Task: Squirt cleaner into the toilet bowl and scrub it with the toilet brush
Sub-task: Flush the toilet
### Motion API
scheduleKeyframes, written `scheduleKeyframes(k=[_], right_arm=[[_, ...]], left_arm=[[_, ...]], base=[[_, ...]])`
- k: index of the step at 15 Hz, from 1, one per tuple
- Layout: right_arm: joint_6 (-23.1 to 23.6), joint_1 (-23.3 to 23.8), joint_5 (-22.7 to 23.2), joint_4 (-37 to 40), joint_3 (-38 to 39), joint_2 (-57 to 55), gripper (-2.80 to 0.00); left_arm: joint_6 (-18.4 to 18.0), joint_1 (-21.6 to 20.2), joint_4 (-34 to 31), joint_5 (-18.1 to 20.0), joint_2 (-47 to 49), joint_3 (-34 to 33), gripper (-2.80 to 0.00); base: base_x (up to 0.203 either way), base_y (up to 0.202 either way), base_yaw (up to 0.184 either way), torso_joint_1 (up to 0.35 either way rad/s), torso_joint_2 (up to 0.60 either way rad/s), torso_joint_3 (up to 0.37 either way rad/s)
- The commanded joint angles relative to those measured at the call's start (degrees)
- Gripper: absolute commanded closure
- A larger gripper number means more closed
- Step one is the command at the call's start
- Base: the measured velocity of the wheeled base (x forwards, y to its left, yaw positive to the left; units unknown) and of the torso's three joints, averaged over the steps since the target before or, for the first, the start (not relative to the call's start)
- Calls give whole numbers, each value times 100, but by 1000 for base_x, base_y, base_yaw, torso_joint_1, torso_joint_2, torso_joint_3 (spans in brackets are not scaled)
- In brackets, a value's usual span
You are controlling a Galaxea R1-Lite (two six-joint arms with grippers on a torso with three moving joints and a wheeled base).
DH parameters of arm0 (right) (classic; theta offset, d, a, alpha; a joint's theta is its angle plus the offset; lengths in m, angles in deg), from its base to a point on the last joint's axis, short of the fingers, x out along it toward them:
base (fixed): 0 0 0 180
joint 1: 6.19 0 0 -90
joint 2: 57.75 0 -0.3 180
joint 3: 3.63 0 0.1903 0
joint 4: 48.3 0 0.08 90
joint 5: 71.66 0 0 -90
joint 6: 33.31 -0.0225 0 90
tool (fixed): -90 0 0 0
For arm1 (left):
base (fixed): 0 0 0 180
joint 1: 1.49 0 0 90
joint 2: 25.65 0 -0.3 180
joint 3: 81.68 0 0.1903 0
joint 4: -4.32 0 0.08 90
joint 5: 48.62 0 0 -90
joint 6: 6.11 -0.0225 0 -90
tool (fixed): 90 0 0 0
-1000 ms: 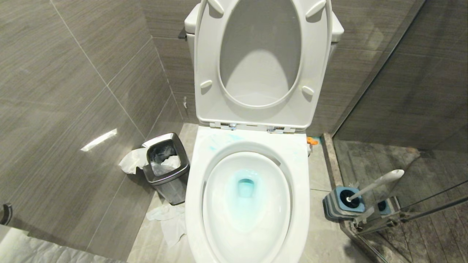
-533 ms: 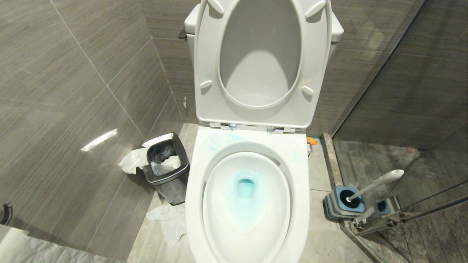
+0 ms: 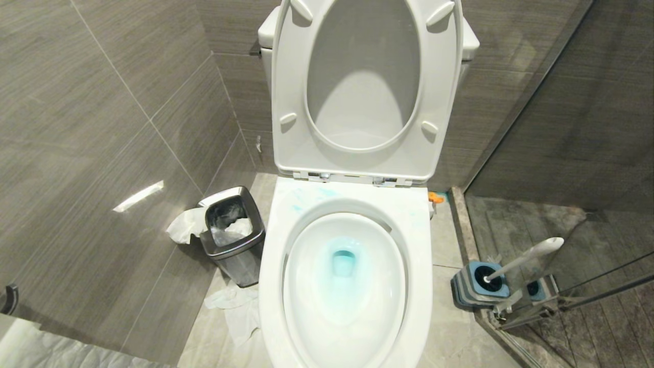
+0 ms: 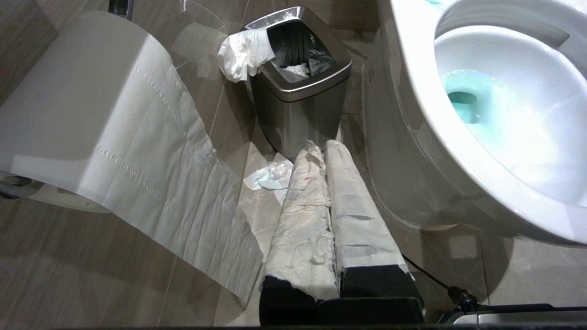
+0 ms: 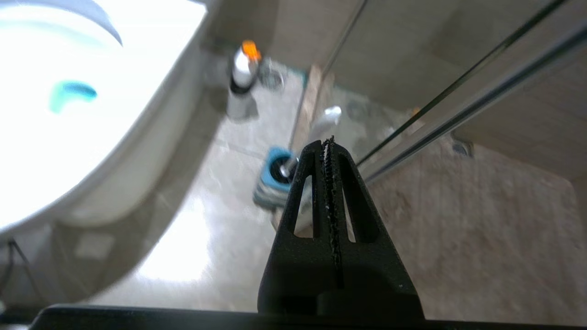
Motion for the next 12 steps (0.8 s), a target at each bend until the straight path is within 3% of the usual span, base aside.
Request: scheduleKeyframes(k=[1, 6, 12], right_arm=[[-123, -96, 57, -21, 332, 832, 0], [-547, -160, 677, -44, 1163, 1878, 0], [-663, -162, 575, -518, 1944, 1907, 0]], left_arm=[[1, 0, 0, 2, 9, -9, 0], [1, 0, 0, 2, 9, -9, 0], [1, 0, 0, 2, 9, -9, 0]], base=[[0, 0, 0, 0, 0, 0], [0, 0, 0, 0, 0, 0], [0, 0, 0, 0, 0, 0]])
